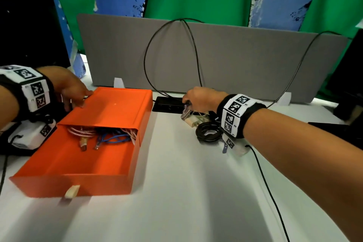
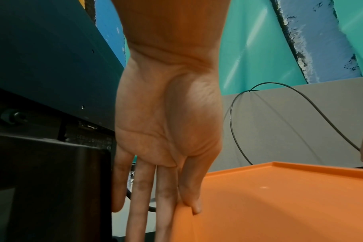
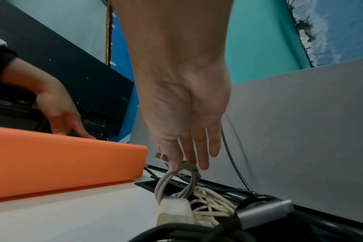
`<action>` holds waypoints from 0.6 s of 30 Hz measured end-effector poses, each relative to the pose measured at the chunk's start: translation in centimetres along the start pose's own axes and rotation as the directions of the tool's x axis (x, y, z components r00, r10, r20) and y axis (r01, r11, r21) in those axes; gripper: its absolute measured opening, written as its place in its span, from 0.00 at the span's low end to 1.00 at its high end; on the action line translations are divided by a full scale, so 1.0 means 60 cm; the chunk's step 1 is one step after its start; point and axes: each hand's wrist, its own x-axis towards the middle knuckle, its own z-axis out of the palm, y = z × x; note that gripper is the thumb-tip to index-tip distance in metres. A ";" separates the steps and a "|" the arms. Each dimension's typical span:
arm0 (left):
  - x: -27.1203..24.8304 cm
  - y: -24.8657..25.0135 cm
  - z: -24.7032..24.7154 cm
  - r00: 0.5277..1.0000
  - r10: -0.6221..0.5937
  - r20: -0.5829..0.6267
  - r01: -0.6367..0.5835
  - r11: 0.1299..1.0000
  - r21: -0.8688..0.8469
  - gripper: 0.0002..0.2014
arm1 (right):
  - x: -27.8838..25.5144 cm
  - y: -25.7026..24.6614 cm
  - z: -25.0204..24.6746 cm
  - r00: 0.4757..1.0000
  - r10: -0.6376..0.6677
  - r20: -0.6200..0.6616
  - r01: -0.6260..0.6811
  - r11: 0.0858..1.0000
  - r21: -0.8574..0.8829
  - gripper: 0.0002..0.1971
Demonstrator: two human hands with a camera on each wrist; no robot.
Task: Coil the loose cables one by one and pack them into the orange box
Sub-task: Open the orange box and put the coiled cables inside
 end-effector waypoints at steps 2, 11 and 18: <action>0.003 0.000 0.000 1.000 -0.002 -0.001 0.002 1.000 -0.008 0.37 | 0.007 0.005 -0.002 0.999 0.033 0.000 -0.033 0.999 0.037 0.17; 0.002 -0.001 -0.001 1.000 0.005 -0.006 -0.005 1.000 0.007 0.38 | -0.004 0.057 0.027 0.952 0.226 0.206 -0.232 0.973 0.009 0.20; -0.007 0.001 -0.003 0.999 0.032 -0.002 -0.032 0.999 -0.002 0.37 | 0.002 0.050 0.058 0.965 0.187 0.183 -0.179 0.982 -0.057 0.13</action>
